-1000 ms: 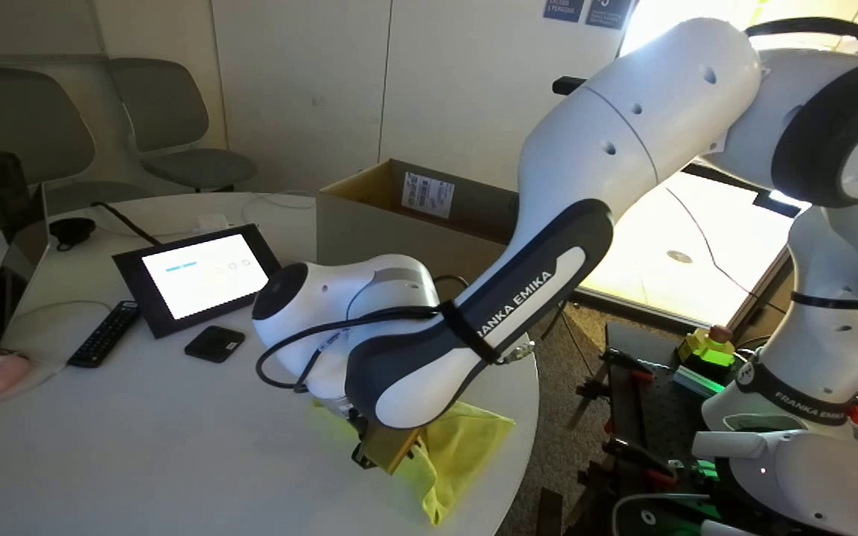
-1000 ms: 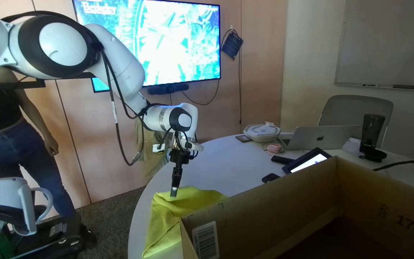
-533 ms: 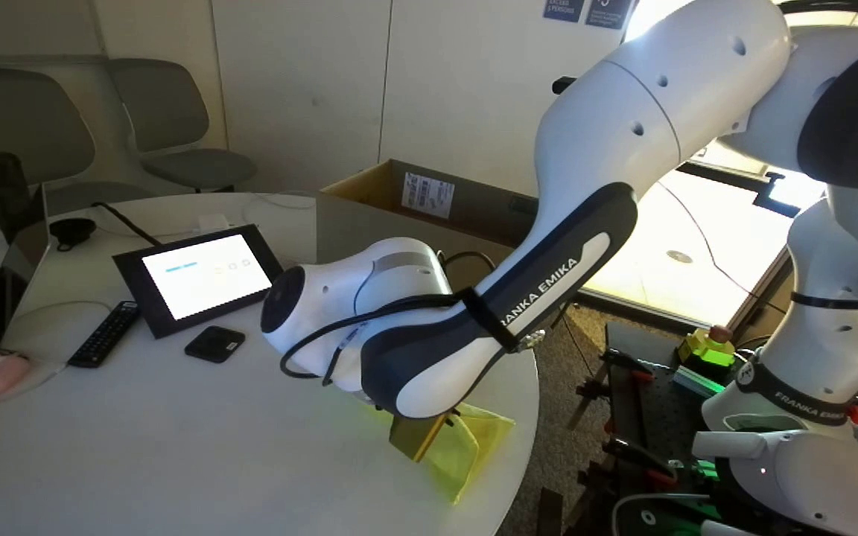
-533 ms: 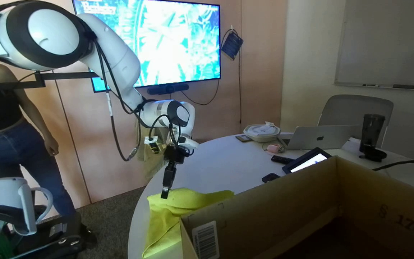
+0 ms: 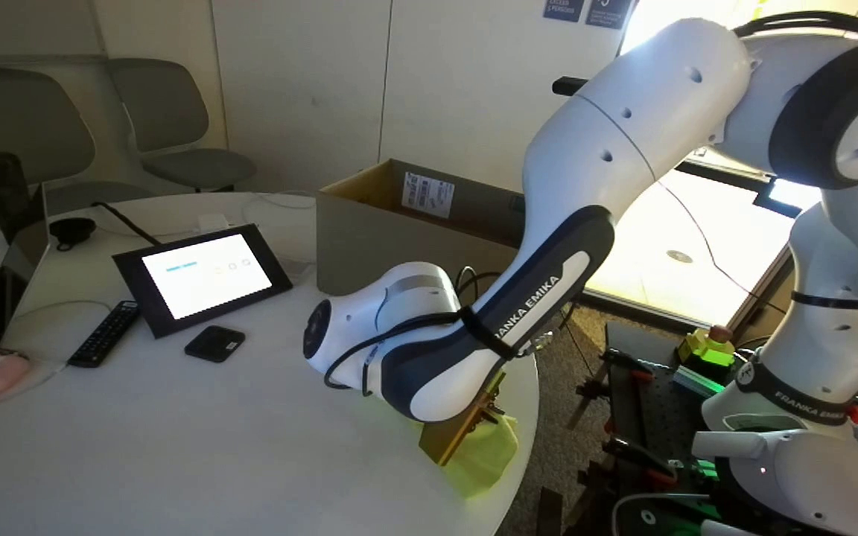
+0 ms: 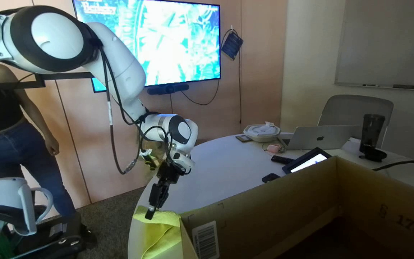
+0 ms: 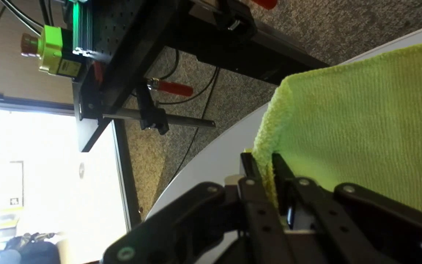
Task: Put the marker on the towel, fold the towel then put it in the box
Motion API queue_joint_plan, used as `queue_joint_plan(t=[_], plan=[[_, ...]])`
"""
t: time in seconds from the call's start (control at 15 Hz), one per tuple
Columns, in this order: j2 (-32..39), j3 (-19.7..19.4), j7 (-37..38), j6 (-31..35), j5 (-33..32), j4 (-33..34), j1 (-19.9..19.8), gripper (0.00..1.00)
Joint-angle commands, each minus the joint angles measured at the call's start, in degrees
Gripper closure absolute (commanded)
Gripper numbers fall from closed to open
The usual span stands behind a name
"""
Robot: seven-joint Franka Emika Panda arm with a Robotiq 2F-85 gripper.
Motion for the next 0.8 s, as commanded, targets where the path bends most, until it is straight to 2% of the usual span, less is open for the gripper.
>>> queue_joint_plan(t=[0.0, 0.4, 0.47, 0.6, 0.73], plan=[[1.14, 0.82, 4.06, -1.82, 3.64, -2.2, -3.07, 0.89], [4.06, 1.51, 4.42, -0.52, 10.9, -3.87, -7.36, 0.92], [3.99, 1.62, 4.31, 0.09, 11.91, -4.12, -7.85, 0.69], [3.18, 1.74, 3.96, 2.05, 13.57, -4.88, -8.66, 0.64], [2.04, 1.53, 4.48, 3.43, 14.44, -5.38, -8.82, 0.49]])
